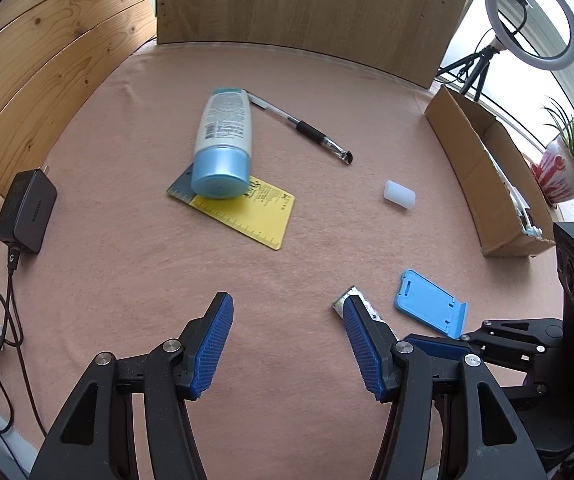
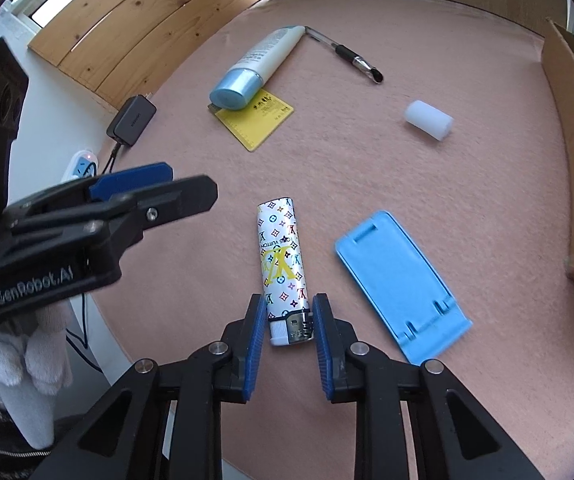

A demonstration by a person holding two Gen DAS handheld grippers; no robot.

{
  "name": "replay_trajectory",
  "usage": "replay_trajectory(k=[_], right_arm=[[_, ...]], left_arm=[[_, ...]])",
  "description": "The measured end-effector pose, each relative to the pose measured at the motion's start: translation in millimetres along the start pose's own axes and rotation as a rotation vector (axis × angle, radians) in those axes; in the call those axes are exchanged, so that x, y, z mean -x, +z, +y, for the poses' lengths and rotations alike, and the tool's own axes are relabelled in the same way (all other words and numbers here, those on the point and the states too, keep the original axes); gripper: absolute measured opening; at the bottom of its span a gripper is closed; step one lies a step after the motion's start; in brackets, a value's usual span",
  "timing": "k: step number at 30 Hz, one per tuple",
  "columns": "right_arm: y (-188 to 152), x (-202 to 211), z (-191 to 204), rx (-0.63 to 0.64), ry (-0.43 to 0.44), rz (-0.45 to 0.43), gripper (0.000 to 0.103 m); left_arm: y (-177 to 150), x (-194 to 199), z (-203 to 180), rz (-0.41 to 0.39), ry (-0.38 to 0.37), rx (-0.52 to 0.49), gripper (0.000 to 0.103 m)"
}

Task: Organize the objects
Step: 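Grasp the blue phone stand with the right gripper while the left grasps the patterned lighter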

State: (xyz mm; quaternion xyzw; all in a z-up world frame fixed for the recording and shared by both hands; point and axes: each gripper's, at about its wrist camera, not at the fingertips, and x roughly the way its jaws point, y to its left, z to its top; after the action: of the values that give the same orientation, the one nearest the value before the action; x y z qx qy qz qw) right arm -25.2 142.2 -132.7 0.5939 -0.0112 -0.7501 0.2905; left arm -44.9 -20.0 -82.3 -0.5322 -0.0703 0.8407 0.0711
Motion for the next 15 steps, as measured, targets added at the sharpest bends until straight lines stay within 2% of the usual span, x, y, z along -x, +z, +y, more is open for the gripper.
replay_trajectory(k=[7,9,13,15], right_arm=[[3,5,-5,-0.039,0.029,-0.018,0.025],[1,15,-13,-0.045,-0.005,-0.046,0.028],[-3,34,-33,-0.048,-0.105,-0.092,0.04],[-3,37,-40,-0.04,-0.139,-0.091,0.041]], left_arm=[[2,4,5,0.001,-0.004,0.028,0.061],[2,2,2,0.012,-0.023,0.033,0.061],[-2,-9,-12,0.064,-0.08,0.041,0.061],[-3,-17,-18,0.094,-0.101,0.046,0.061]])
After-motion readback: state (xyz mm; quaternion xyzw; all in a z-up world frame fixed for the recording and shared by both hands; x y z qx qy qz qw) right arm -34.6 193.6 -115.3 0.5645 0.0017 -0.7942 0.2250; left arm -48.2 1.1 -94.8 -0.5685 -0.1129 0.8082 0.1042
